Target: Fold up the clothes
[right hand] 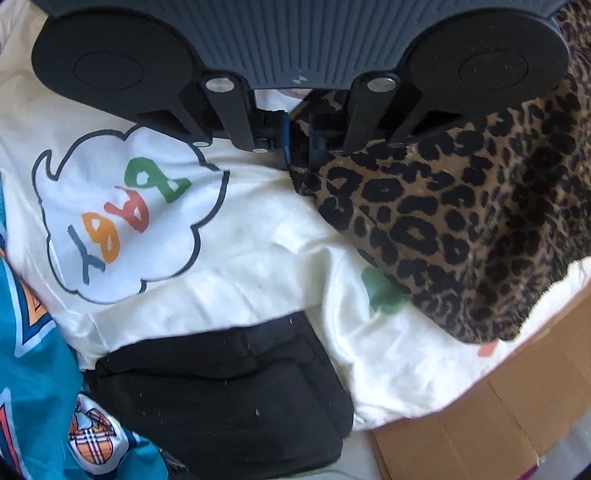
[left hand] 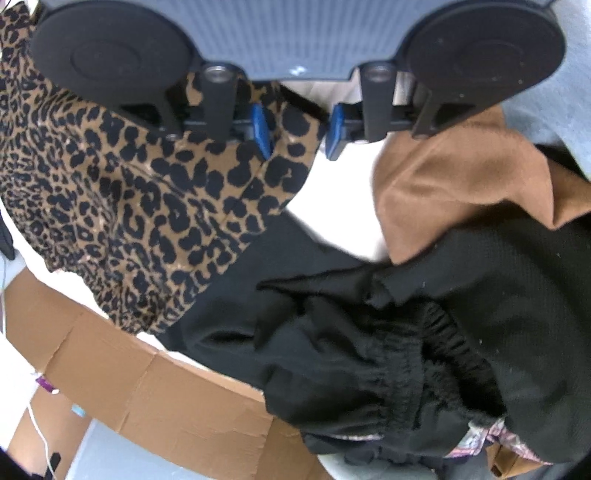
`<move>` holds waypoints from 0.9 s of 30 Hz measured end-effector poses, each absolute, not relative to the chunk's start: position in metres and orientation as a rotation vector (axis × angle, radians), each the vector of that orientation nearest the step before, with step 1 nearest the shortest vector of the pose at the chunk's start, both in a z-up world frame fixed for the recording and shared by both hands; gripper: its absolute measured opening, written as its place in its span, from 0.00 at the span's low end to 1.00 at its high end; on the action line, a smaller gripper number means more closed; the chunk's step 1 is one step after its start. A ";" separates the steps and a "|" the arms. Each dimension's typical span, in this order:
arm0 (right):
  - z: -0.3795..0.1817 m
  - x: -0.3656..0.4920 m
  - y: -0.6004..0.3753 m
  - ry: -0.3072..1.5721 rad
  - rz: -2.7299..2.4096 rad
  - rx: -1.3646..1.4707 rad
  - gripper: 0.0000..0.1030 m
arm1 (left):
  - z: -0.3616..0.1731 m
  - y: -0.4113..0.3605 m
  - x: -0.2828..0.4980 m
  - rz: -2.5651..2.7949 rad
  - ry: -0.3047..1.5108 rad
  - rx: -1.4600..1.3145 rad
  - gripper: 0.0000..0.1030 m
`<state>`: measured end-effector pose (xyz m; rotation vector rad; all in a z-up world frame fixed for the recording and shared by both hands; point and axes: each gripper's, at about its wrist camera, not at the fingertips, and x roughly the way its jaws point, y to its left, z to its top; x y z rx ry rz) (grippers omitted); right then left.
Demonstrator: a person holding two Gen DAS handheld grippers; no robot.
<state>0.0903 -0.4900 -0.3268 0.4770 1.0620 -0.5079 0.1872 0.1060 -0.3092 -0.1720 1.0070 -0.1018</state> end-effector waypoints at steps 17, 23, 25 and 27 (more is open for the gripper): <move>-0.294 0.089 -0.505 1.014 -0.657 0.417 0.20 | -0.316 0.120 0.192 -0.167 1.037 -0.184 0.04; -0.270 0.093 -0.480 0.955 -0.562 0.466 0.20 | -0.302 0.121 0.190 -0.158 1.018 -0.140 0.05; -0.265 0.097 -0.464 0.948 -0.498 0.487 0.20 | -0.302 0.124 0.192 -0.166 1.029 -0.165 0.08; -0.263 0.102 -0.446 0.953 -0.432 0.508 0.20 | -0.303 0.129 0.193 -0.159 1.029 -0.211 0.13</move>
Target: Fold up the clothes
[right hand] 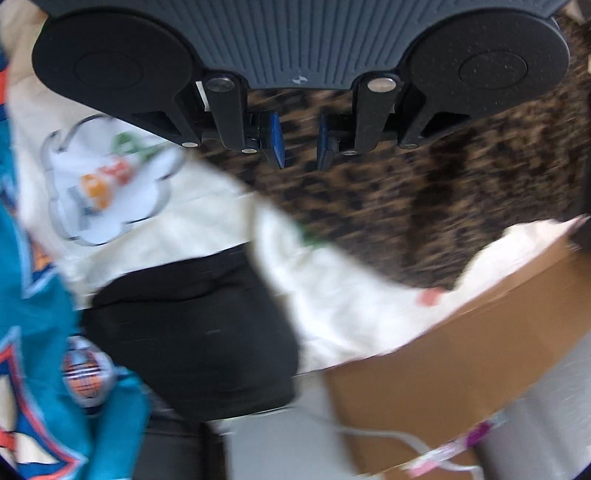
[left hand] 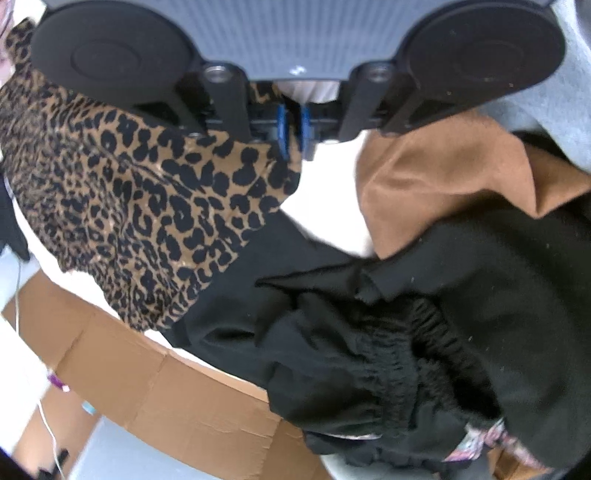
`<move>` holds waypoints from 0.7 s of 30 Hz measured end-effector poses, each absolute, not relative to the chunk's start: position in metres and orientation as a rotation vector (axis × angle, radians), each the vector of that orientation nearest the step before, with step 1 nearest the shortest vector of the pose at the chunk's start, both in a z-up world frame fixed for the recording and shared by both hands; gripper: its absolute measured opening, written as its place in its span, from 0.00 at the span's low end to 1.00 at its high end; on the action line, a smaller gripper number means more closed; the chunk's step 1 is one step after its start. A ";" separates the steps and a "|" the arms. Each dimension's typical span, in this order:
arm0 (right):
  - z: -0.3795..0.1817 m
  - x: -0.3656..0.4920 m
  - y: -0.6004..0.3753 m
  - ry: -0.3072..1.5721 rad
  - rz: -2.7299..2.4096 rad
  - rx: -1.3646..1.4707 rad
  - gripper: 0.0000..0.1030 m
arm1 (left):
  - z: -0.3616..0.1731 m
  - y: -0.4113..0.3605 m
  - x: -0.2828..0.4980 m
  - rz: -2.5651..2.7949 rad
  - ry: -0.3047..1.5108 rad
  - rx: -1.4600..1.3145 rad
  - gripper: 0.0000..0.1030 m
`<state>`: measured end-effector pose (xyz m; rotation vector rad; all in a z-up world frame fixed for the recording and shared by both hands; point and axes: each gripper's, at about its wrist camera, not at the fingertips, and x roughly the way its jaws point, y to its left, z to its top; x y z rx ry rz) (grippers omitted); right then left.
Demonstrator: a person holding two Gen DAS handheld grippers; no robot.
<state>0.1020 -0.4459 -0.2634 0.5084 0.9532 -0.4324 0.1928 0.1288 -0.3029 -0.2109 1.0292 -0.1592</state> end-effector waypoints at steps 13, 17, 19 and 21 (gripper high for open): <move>-0.278 0.136 -0.314 1.013 -0.094 0.492 0.20 | -0.316 0.137 0.194 -0.180 1.009 -0.295 0.30; -0.294 0.147 -0.279 1.050 -0.032 0.493 0.20 | -0.315 0.144 0.199 -0.205 0.996 -0.326 0.28; -0.303 0.152 -0.262 1.072 -0.006 0.498 0.20 | -0.318 0.147 0.203 -0.238 1.015 -0.342 0.27; -0.313 0.155 -0.248 1.094 0.016 0.502 0.20 | -0.321 0.151 0.206 -0.270 1.035 -0.360 0.27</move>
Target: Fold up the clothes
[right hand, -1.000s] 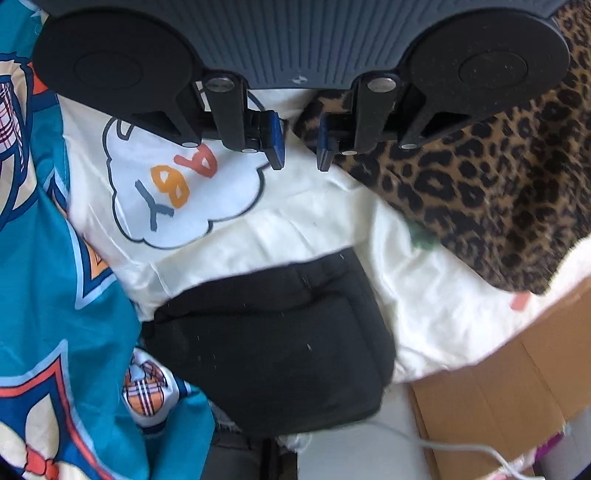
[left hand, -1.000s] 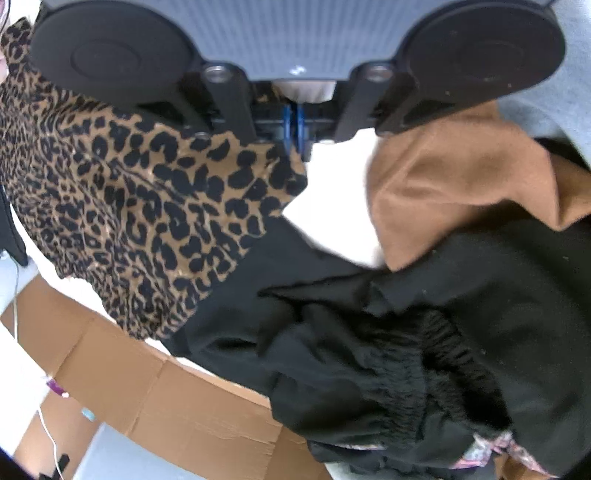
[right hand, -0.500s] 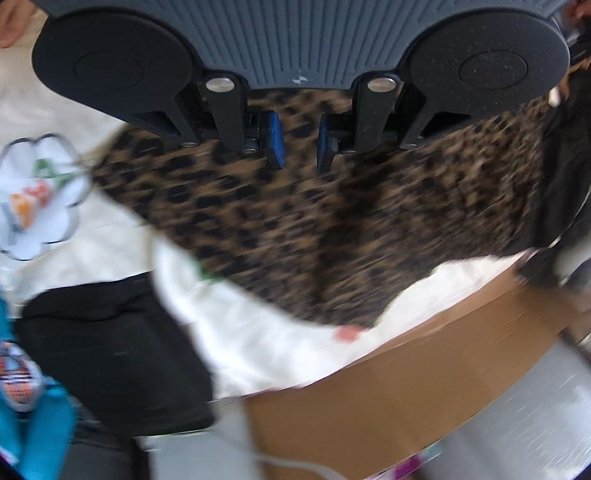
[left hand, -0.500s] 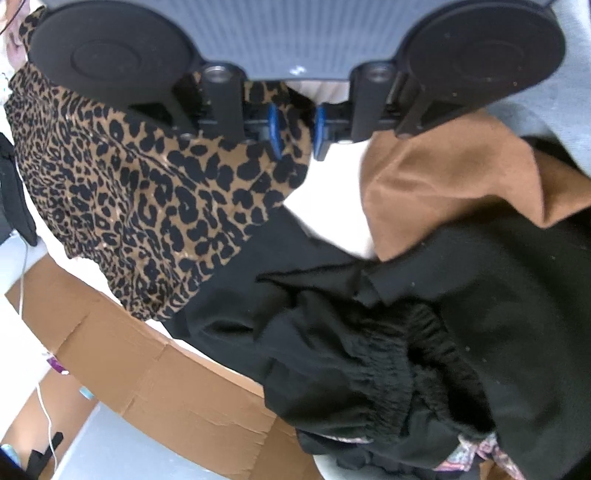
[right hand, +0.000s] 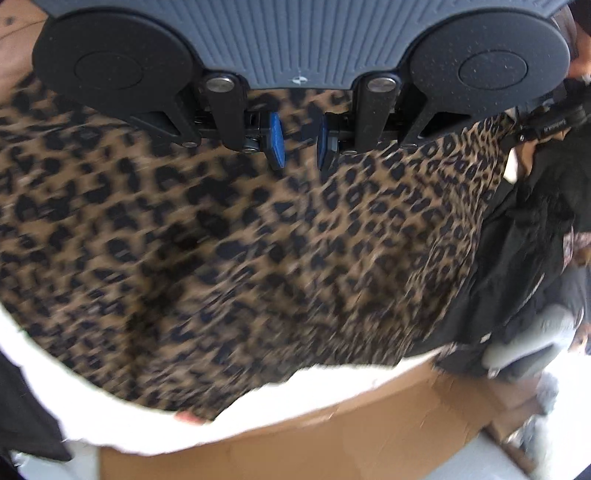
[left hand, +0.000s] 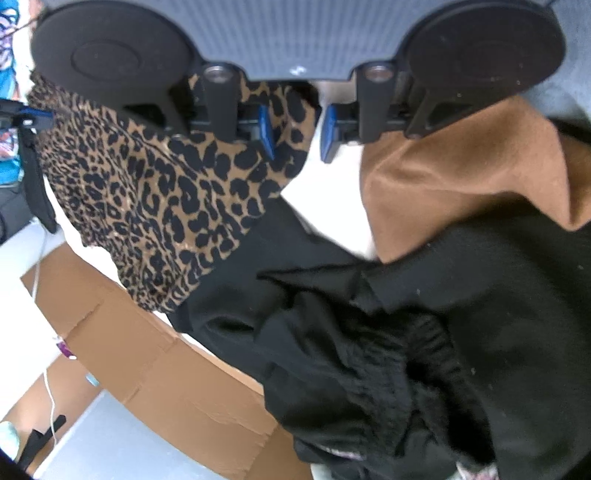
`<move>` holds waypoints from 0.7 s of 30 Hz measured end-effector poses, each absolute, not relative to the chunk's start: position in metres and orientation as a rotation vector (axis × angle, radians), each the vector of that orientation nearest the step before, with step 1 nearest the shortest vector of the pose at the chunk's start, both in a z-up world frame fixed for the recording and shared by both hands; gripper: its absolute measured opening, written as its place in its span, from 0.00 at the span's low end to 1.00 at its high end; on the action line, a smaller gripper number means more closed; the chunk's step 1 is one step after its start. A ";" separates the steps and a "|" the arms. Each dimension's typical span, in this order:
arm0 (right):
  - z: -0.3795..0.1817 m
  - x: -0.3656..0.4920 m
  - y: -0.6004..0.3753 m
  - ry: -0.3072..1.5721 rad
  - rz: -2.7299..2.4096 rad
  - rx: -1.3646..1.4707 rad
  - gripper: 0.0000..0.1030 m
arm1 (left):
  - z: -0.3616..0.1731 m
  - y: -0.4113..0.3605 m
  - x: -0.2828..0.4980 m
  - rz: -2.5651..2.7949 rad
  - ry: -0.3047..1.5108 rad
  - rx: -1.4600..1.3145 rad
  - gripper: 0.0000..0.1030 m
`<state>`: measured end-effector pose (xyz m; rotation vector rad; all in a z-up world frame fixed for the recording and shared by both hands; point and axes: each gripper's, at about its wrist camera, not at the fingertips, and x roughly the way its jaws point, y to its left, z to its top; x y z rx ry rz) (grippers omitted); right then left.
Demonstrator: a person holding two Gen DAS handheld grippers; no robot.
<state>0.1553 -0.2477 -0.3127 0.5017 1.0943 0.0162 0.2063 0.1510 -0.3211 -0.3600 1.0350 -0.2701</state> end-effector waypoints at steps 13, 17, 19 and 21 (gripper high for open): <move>-0.341 0.155 -0.216 1.204 0.023 0.494 0.21 | -0.316 0.169 0.200 -0.345 1.093 -0.405 0.14; -0.332 0.157 -0.205 1.194 0.058 0.500 0.21 | -0.309 0.176 0.193 -0.347 1.079 -0.467 0.10; -0.326 0.158 -0.197 1.185 0.090 0.497 0.21 | -0.304 0.178 0.190 -0.343 1.069 -0.489 0.07; -0.320 0.159 -0.189 1.175 0.117 0.489 0.21 | -0.298 0.177 0.189 -0.345 1.057 -0.499 0.05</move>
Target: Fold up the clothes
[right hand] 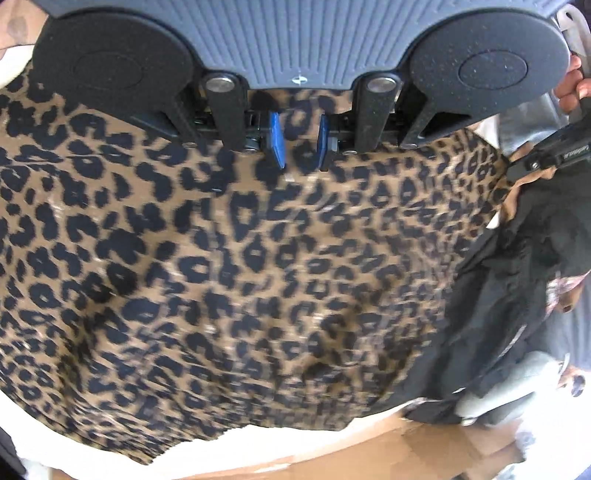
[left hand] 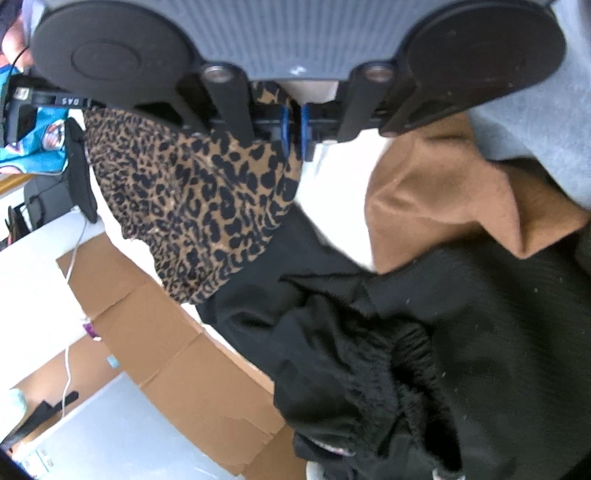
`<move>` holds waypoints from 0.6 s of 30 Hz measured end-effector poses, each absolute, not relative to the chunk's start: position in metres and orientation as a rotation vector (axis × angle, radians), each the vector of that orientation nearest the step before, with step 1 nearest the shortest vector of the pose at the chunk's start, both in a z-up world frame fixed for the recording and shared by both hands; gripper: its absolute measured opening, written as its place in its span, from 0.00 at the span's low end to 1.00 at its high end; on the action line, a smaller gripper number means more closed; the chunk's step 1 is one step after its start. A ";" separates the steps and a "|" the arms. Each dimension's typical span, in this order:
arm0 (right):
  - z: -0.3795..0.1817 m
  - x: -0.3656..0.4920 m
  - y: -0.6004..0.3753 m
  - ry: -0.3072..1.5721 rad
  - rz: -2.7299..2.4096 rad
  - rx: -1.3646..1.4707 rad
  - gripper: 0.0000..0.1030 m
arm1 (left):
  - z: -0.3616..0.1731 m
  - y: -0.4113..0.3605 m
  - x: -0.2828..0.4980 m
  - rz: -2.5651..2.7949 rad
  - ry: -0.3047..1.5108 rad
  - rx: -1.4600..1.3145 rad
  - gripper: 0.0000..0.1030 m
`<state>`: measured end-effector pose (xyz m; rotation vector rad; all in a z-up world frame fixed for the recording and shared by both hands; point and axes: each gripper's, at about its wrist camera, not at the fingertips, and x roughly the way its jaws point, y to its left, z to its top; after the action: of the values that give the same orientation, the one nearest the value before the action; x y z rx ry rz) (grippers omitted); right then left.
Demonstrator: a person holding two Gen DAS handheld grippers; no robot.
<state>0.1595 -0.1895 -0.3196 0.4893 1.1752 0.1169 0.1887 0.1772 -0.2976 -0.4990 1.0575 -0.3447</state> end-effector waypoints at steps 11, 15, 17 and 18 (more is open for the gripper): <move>-0.279 0.160 -0.155 1.074 0.280 0.431 0.43 | -0.249 0.141 0.187 -0.433 0.961 -0.490 0.03; -0.270 0.158 -0.145 1.047 0.343 0.408 0.44 | -0.239 0.122 0.187 -0.481 0.942 -0.495 0.03; -0.265 0.157 -0.140 1.031 0.366 0.392 0.49 | -0.235 0.114 0.188 -0.508 0.946 -0.518 0.03; -0.263 0.156 -0.138 1.022 0.374 0.387 0.49 | -0.234 0.108 0.189 -0.522 0.956 -0.520 0.03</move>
<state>0.1564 -0.1379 -0.2631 0.3869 1.0224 0.3740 0.1890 0.1082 -0.2338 -0.5203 0.9562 -0.5217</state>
